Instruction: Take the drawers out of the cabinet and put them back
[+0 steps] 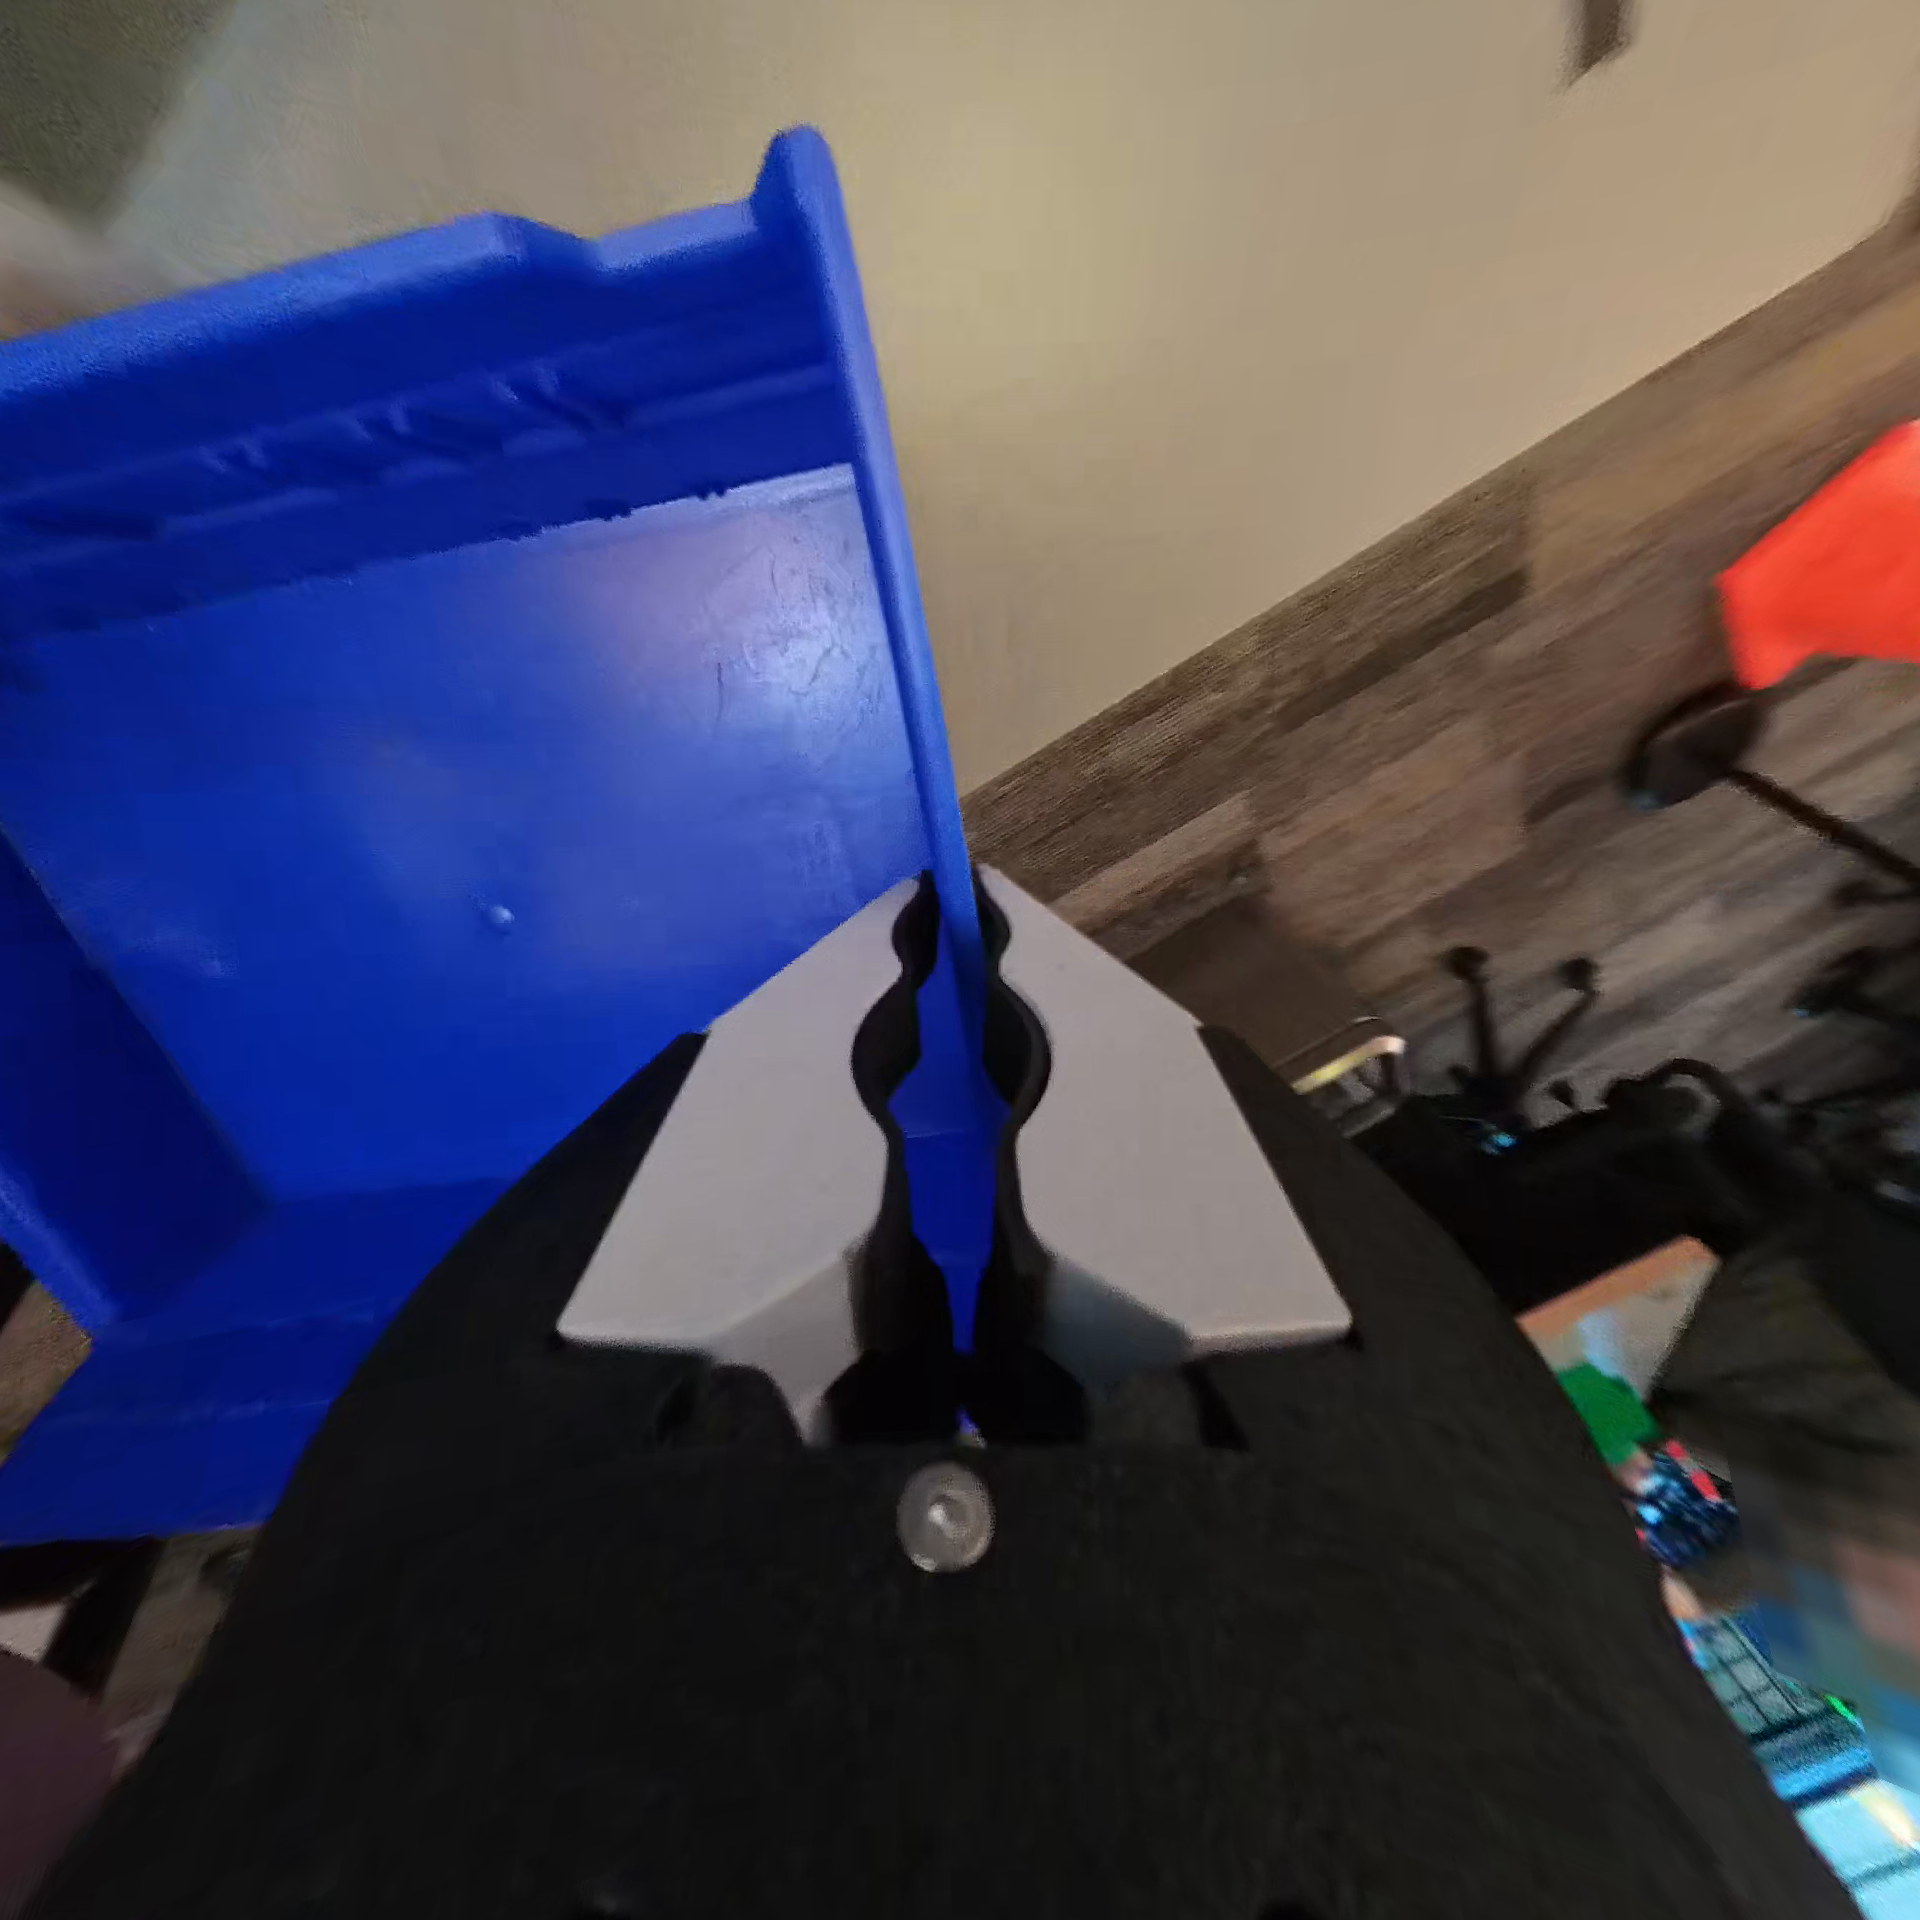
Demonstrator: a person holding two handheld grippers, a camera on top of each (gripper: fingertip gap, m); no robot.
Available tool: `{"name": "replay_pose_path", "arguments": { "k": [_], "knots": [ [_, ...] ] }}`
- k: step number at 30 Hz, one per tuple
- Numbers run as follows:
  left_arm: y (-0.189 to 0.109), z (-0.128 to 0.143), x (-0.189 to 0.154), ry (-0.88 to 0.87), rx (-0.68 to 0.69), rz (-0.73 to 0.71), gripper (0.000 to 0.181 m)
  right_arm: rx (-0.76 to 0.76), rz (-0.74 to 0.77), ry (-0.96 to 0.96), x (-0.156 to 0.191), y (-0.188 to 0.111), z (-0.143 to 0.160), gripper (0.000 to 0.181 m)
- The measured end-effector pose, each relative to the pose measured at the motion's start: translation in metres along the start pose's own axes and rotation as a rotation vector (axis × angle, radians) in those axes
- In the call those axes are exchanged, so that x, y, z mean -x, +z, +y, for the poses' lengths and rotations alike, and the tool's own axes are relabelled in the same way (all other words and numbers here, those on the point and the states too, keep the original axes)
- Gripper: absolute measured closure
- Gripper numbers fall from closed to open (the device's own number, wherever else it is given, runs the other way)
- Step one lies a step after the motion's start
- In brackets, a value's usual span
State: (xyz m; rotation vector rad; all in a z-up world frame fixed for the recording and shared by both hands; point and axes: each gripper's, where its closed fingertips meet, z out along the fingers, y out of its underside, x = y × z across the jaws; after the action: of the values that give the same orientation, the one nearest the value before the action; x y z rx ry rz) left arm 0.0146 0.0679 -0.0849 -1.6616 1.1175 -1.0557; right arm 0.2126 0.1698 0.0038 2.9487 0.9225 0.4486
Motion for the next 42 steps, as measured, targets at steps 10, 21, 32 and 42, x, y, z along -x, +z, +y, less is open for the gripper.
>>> {"name": "replay_pose_path", "arguments": {
  "k": [10,21,32,42],
  "knots": [
    [0.097,0.078,0.031,-0.011,0.199,-0.166,0.158,-0.222,-0.138,-0.027,-0.044,0.166,-0.039,0.176],
    [0.044,0.088,0.003,0.086,0.227,0.096,0.122,-0.251,-0.208,-0.212,-0.085,0.209,-0.133,0.174],
    [-0.061,-0.02,0.021,-0.119,0.077,0.48,0.123,-0.254,-0.157,-0.245,-0.134,0.213,-0.201,0.146],
    [-0.176,0.023,0.343,0.356,0.377,-0.133,0.135,-0.699,-0.173,0.434,-0.075,0.069,-0.179,0.134]
  ]
}}
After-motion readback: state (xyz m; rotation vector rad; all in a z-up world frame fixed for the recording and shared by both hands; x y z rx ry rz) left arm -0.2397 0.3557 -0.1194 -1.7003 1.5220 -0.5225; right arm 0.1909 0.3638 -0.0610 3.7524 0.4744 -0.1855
